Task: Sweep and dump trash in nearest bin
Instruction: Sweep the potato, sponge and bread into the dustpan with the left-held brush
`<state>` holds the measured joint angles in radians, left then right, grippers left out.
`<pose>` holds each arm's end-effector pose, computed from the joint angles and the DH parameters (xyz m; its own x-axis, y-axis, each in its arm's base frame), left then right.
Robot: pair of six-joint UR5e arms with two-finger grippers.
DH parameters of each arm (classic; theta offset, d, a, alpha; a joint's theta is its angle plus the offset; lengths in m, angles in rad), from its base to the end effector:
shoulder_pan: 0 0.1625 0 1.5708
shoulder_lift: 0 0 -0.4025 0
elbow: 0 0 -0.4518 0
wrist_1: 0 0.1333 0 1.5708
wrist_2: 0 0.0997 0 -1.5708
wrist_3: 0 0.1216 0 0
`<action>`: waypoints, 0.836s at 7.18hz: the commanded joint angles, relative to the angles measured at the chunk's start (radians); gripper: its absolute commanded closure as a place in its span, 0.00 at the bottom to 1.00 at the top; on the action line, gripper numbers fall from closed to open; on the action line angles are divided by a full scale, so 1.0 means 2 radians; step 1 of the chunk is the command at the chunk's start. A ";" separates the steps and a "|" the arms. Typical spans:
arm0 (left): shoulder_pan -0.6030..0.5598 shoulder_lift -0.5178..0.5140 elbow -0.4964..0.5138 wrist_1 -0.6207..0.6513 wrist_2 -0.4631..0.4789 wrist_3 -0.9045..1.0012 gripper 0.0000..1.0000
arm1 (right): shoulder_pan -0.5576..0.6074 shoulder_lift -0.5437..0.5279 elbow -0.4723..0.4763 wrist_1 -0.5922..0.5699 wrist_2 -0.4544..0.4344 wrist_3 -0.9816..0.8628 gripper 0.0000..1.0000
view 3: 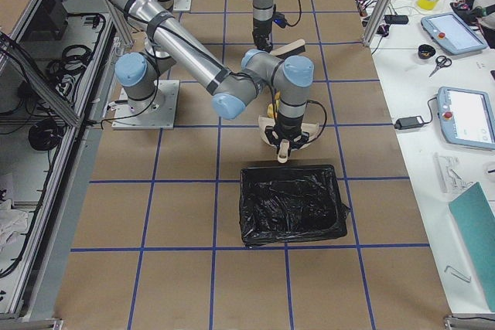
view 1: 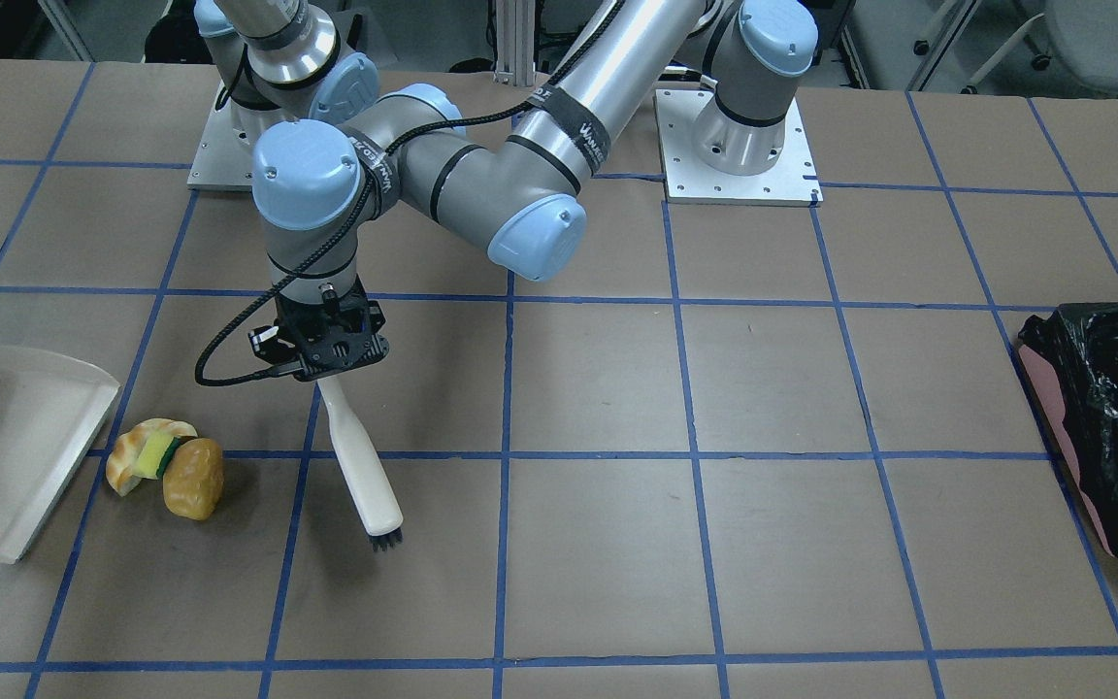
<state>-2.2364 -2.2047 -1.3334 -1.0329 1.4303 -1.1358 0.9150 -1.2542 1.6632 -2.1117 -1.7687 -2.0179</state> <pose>-0.5942 -0.5134 0.2072 -0.8775 -0.4420 0.1862 -0.4376 0.8967 0.0663 -0.3123 -0.5853 0.2602 -0.2159 -0.9758 0.0343 -0.9478 0.2179 0.2326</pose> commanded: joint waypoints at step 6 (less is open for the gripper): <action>-0.048 -0.062 0.055 0.022 -0.016 -0.075 1.00 | 0.003 0.004 0.038 -0.020 0.005 -0.027 1.00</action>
<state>-2.3254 -2.3211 -1.2253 -0.9899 1.3992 -1.2804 0.9180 -1.2451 1.7331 -2.1519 -1.7628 -2.0756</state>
